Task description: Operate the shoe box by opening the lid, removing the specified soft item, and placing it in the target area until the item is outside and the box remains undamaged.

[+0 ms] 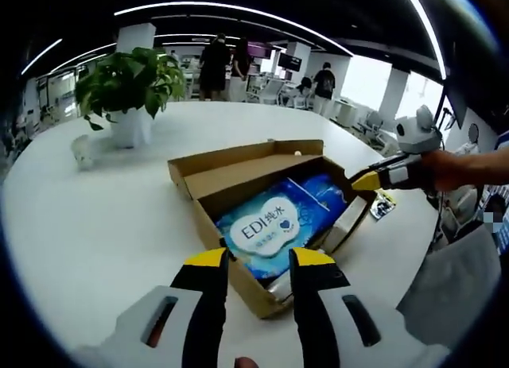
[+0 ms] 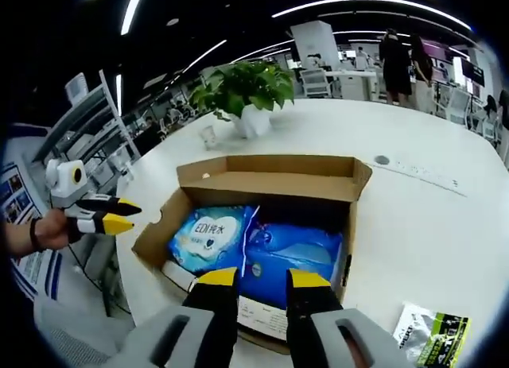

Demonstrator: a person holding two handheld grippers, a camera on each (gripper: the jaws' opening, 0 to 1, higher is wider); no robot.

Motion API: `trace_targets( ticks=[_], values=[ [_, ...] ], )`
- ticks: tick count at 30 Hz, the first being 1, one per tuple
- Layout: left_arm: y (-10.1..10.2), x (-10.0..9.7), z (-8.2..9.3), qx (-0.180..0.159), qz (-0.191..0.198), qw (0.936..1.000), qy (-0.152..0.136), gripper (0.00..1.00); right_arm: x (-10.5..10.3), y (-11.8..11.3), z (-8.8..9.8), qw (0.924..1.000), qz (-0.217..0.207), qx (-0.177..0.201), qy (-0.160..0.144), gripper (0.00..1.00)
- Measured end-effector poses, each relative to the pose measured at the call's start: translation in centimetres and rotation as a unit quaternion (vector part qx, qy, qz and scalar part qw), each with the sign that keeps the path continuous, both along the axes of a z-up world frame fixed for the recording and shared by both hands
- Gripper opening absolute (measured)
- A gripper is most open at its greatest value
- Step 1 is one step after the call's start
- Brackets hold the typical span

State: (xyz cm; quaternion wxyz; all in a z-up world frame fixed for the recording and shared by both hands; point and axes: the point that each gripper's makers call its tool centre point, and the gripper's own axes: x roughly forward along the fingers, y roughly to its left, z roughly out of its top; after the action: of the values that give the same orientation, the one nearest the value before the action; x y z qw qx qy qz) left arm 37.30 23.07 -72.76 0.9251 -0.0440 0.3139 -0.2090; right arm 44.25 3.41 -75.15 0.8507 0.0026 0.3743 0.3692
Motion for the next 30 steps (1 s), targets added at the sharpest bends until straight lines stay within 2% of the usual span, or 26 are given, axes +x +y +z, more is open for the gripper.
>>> trace_targets(
  ticks=[10,22,26,30],
  values=[
    [1.8,-0.7,-1.2,-0.01,0.016,0.9997,0.013,0.3,0.7,3.9,-1.2,0.9998,0.011,-0.003,0.013,0.2],
    [2.4,-1.1,-1.8,-0.028,0.029,0.9991,0.015,0.3,1.0,6.6,-2.9,0.9991,0.022,-0.029,0.021,0.19],
    [2.3,-1.2,-1.9,-0.034,0.03,0.9989,0.015,0.3,1.5,7.0,-3.9,0.998,0.021,-0.056,0.019,0.19],
    [2.3,-1.3,-1.9,-0.039,0.032,0.9986,0.014,0.3,1.9,7.6,-4.3,0.9981,0.015,-0.053,0.026,0.18]
  ],
)
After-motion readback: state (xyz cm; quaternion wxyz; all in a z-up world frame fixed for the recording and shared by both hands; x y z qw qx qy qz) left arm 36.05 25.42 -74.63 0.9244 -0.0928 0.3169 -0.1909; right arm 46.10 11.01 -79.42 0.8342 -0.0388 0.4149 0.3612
